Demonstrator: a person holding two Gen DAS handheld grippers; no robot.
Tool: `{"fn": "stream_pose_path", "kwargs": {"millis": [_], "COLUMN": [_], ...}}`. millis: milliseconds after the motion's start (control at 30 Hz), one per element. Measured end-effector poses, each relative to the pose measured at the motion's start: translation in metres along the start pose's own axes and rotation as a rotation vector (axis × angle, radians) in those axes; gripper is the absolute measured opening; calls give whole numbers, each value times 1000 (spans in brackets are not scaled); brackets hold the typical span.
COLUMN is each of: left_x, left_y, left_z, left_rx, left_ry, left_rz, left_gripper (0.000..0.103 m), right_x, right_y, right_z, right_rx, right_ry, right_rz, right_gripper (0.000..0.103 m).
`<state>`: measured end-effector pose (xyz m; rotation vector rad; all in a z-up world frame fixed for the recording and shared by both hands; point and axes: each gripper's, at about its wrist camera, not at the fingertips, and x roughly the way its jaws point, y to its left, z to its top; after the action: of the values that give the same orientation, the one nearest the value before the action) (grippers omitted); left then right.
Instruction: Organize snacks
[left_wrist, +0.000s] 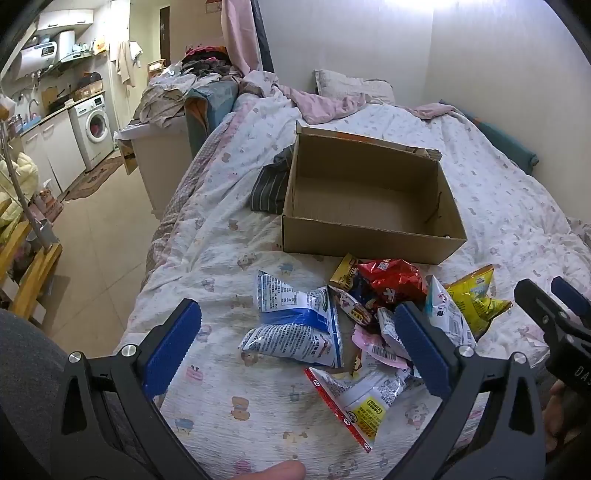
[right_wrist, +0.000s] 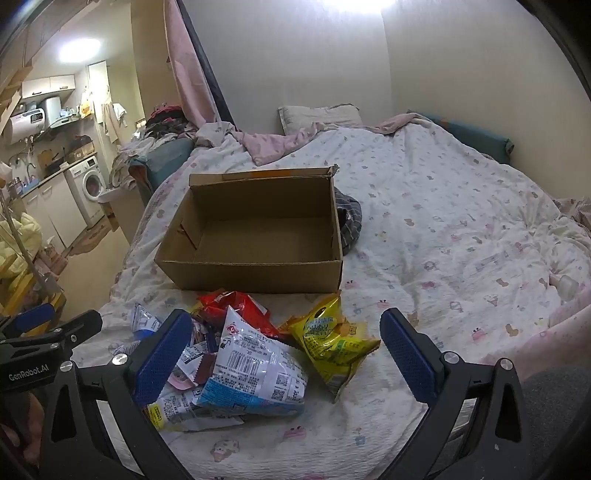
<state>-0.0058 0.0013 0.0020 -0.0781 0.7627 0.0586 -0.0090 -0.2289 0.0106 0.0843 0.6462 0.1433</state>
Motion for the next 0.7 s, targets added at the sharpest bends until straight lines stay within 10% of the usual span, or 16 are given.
{"fn": "stream_pose_path", "kwargs": {"millis": [700], "left_x": [0], "left_y": [0], "left_z": [0], "left_rx": [2], "left_ry": [2], "left_rz": [-2], "left_gripper": [103], "right_x": [1], "right_y": [0], "right_z": [0], "right_rx": [-2], "right_ry": [-1], "right_rz": [-1], "right_gripper": [103]}}
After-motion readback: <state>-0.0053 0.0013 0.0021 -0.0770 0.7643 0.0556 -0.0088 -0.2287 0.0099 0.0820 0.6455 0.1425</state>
